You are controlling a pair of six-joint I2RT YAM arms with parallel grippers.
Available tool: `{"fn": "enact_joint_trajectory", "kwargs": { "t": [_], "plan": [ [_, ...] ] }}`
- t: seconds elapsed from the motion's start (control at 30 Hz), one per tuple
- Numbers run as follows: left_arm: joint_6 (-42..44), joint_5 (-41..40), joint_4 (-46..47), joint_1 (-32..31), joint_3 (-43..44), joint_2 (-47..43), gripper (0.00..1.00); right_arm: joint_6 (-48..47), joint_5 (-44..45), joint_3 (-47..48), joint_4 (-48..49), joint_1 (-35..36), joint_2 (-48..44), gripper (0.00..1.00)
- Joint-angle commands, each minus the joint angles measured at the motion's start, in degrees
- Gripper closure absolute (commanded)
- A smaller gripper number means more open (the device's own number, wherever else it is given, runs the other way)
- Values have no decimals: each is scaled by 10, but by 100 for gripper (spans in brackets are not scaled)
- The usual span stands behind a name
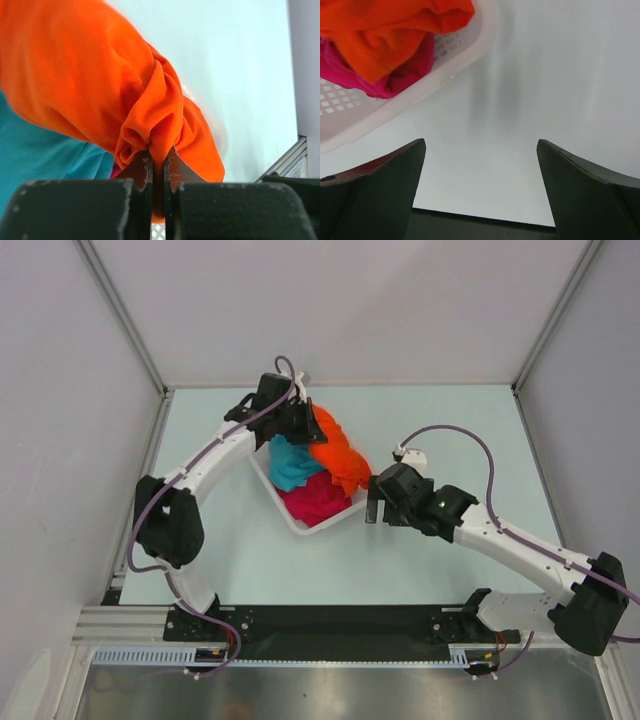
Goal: Fold and stack the t-shirts
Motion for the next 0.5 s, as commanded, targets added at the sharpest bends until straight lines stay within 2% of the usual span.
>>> {"fn": "enact_joint_trajectory", "kwargs": {
  "t": [0.0,0.3,0.47],
  "plan": [
    [20,-13,-30,-4,75,-95,100,13,2,-22,21,-4,-11,0],
    [32,-106,-91,3,88,-243,100,-14,-20,-29,75,-15,79,0],
    [38,-183,-132,18,60,-353,100,-34,-21,23,71,-19,157,0]
  ]
}}
